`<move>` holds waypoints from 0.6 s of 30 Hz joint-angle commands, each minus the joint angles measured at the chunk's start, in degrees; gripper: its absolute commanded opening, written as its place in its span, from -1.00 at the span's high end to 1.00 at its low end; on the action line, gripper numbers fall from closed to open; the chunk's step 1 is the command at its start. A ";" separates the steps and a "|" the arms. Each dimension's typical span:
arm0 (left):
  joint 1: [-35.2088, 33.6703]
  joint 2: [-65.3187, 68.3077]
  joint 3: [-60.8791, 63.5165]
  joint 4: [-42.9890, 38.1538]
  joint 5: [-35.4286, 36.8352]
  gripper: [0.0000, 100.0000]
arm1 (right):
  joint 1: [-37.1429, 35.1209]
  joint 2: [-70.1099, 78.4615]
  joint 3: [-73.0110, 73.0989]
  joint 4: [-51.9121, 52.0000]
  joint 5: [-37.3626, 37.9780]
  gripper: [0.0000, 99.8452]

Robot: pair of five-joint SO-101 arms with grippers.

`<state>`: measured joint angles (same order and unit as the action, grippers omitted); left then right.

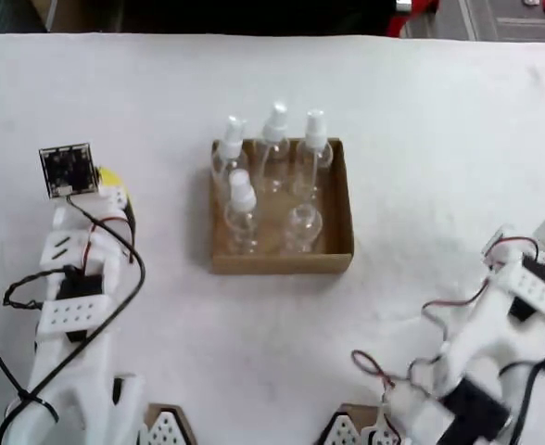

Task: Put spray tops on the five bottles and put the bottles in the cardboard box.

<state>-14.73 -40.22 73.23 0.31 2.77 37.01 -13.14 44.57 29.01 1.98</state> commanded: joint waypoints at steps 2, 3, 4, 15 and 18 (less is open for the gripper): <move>0.84 0.31 -0.62 -1.05 -0.53 0.94 | -0.57 17.01 -15.30 10.51 -4.48 0.57; 0.84 0.31 -0.62 -1.05 -0.53 0.94 | -0.31 20.18 -18.81 13.76 -6.77 0.53; 0.84 0.31 -0.62 -1.05 -0.53 0.94 | -0.22 22.99 -22.15 17.27 -8.53 0.51; 0.84 0.31 -0.62 -1.05 -0.53 0.94 | -0.84 35.91 -44.84 45.93 -9.93 0.61; 0.84 0.31 -0.62 -1.05 -0.53 0.94 | -2.24 36.79 -44.84 47.08 -9.41 0.72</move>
<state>-14.73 -40.22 73.23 0.31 2.77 36.66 23.60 1.93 74.20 -7.43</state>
